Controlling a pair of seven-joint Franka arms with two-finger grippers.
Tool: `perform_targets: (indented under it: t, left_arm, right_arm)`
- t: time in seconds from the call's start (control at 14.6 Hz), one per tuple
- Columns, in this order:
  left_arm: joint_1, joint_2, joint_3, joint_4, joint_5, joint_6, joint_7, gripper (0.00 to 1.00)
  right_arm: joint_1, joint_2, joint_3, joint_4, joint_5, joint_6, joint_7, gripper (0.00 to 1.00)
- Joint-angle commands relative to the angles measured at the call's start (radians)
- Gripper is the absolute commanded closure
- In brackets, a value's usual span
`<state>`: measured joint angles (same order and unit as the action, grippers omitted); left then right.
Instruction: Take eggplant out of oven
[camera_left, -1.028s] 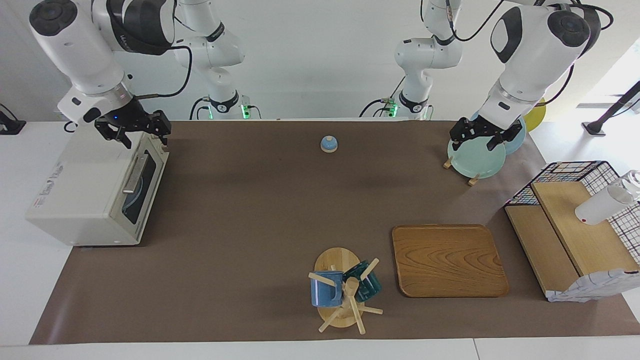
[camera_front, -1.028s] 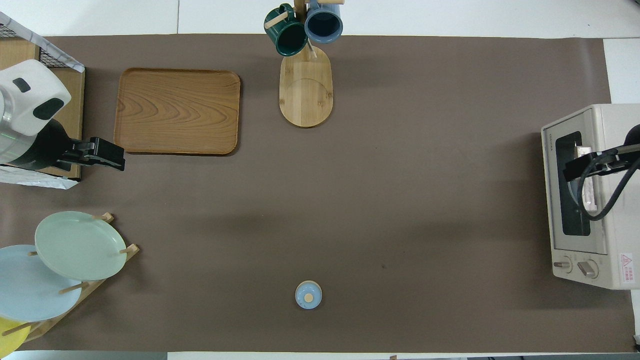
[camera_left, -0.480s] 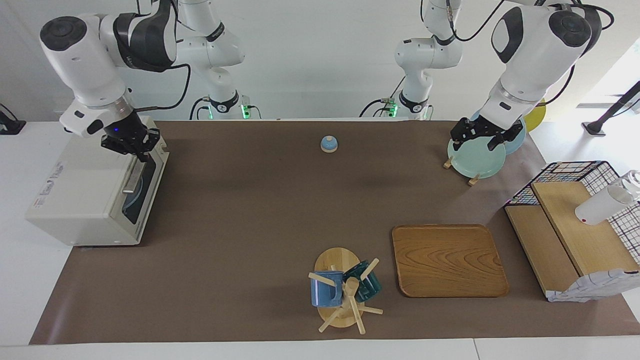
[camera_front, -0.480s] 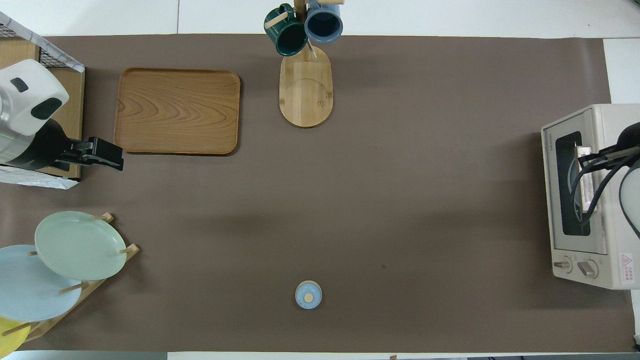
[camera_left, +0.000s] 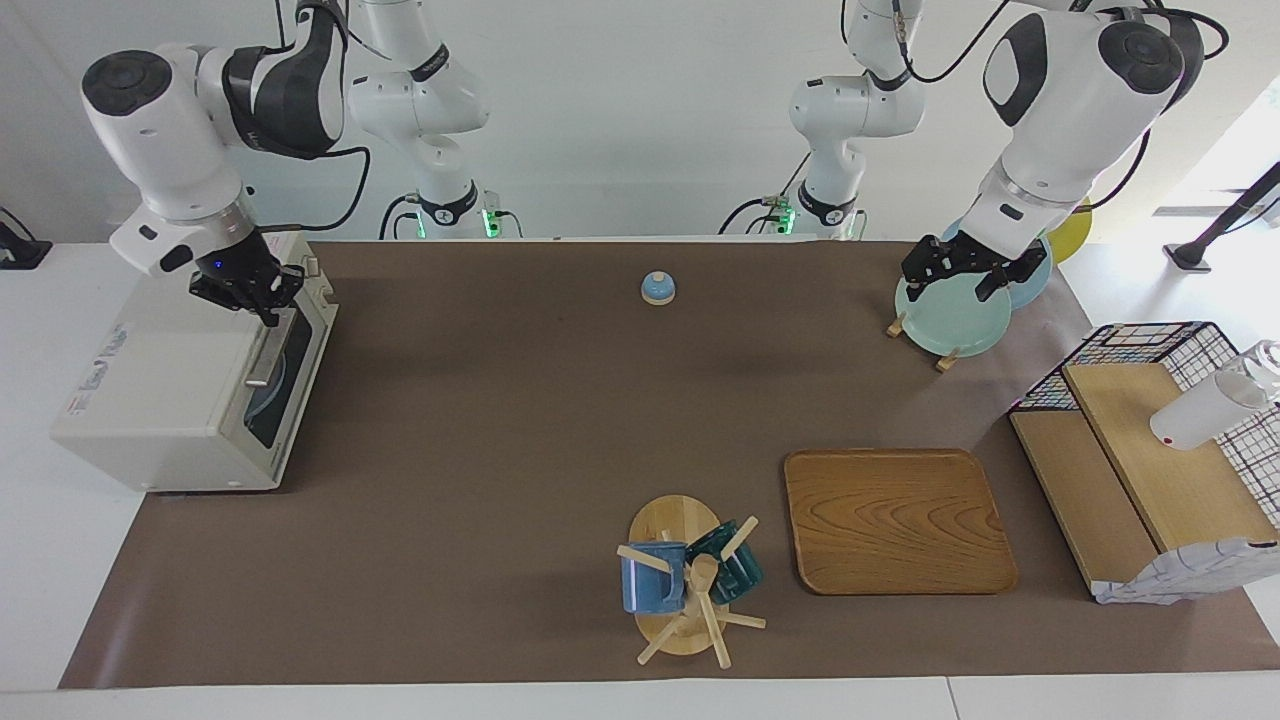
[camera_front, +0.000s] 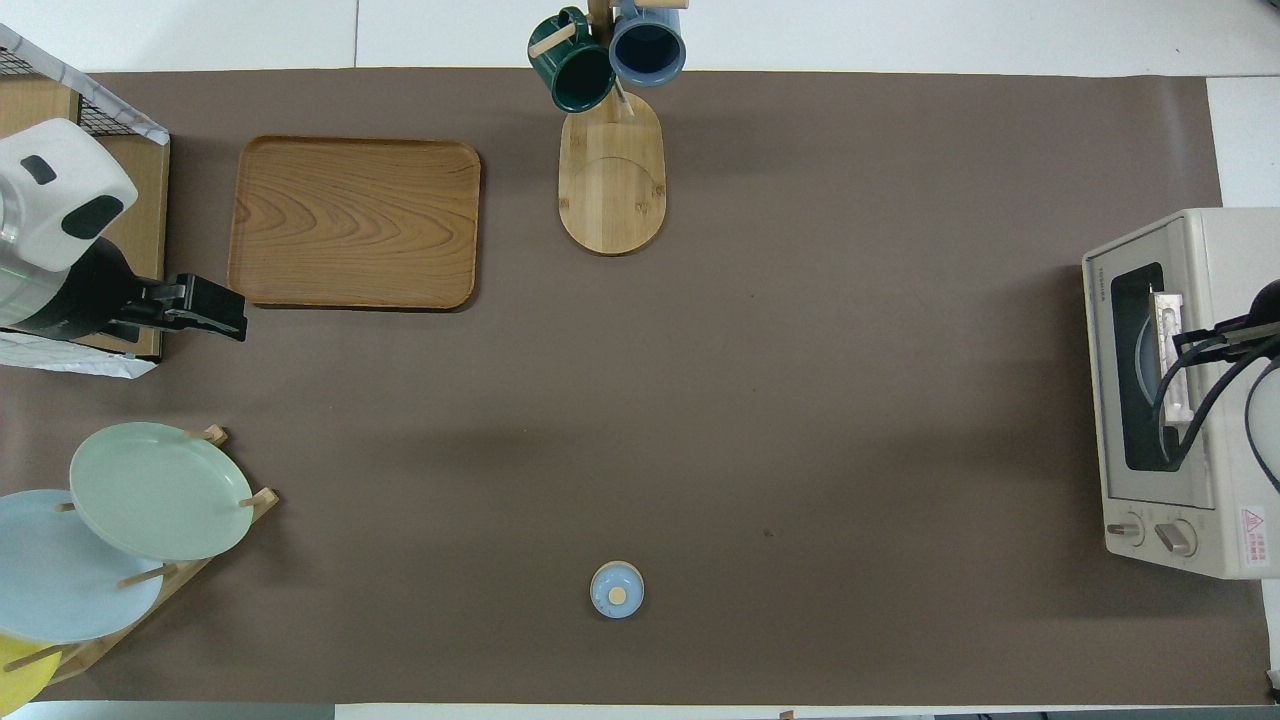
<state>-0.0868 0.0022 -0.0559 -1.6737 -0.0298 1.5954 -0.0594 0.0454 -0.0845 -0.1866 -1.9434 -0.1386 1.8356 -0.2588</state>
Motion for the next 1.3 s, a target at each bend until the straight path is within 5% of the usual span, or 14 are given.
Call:
perform_targets:
  t: [0.0, 1.23]
  left_arm:
    - [0.004, -0.016, 0.001, -0.014, -0.009, 0.009, -0.002, 0.00]
    - [-0.001, -0.016, 0.001, -0.014, -0.009, 0.008, -0.002, 0.00]
  right_arm:
    - [-0.035, -0.024, 0.003, -0.090, -0.012, 0.082, 0.020, 1.00]
    - [-0.026, 0.035, 0.007, -0.146, -0.009, 0.209, 0.041, 1.00]
